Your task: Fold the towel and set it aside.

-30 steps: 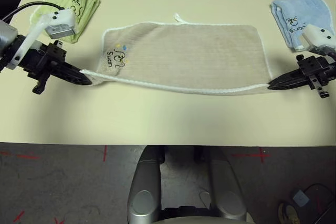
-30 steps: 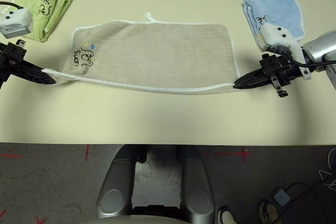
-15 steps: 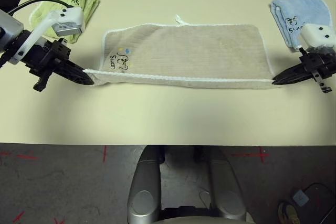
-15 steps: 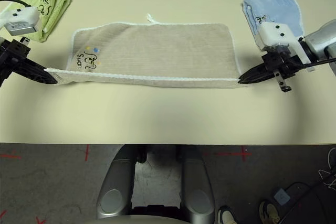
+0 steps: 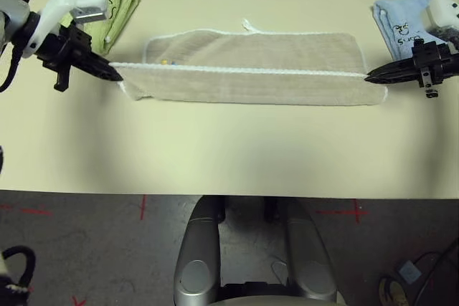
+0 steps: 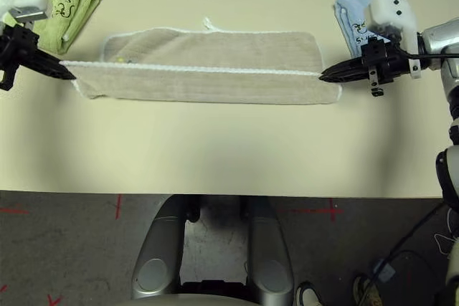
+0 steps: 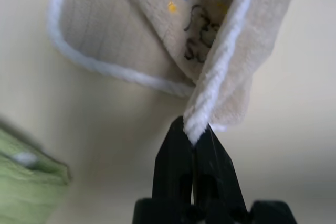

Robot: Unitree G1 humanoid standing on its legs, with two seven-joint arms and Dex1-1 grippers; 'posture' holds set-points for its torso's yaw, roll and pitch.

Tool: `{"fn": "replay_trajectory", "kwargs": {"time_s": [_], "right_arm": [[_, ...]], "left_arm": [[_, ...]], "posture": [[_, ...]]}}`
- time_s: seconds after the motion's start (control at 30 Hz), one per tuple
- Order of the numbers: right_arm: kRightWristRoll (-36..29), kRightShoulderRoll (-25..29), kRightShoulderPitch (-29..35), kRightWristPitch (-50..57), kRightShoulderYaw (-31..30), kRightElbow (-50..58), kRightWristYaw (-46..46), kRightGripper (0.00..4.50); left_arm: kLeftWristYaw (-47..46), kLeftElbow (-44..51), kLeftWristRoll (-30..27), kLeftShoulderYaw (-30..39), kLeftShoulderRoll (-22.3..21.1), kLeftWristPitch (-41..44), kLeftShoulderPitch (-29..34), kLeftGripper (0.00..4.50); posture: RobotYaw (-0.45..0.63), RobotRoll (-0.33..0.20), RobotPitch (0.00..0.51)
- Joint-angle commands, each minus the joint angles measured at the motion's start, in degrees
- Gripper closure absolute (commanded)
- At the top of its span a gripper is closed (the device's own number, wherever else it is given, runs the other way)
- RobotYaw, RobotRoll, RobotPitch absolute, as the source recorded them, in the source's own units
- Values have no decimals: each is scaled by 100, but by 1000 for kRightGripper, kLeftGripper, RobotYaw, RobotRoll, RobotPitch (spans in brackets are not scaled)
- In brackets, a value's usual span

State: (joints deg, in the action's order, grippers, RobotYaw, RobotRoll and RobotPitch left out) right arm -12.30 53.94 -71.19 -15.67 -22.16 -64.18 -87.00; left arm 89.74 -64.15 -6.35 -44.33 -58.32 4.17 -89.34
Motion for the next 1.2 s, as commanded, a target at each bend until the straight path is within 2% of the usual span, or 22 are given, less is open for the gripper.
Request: {"fn": "replay_trajectory", "kwargs": {"time_s": [0.03,0.3,0.47,0.67,0.93,1.2], "right_arm": [[483,-8,22,-205,300,-307,357,4500],[1125,-384,-256,-501,755,-572,1357,4500],[1694,-552,-349,-860,750,-693,2079,4500],[2198,-591,-380,-990,693,-808,2321,4500],[2491,-599,-388,-974,776,-874,2509,4500],[2555,-617,-397,-958,877,-893,2806,4500]], "left_arm": [[-374,-535,607,499,-4,-180,4,4484],[-1132,-959,1395,1292,214,-418,14,4484],[-1641,-1053,1686,1680,386,-494,66,4484],[-2061,-1090,1891,2056,591,-622,98,4484],[-1818,-1095,2206,2226,825,-627,-93,4484],[-2138,-1108,2414,2400,981,-696,-258,4484]], "posture": [[82,0,404],[86,0,401],[95,0,401],[104,0,402],[99,0,400],[93,0,399]]}}
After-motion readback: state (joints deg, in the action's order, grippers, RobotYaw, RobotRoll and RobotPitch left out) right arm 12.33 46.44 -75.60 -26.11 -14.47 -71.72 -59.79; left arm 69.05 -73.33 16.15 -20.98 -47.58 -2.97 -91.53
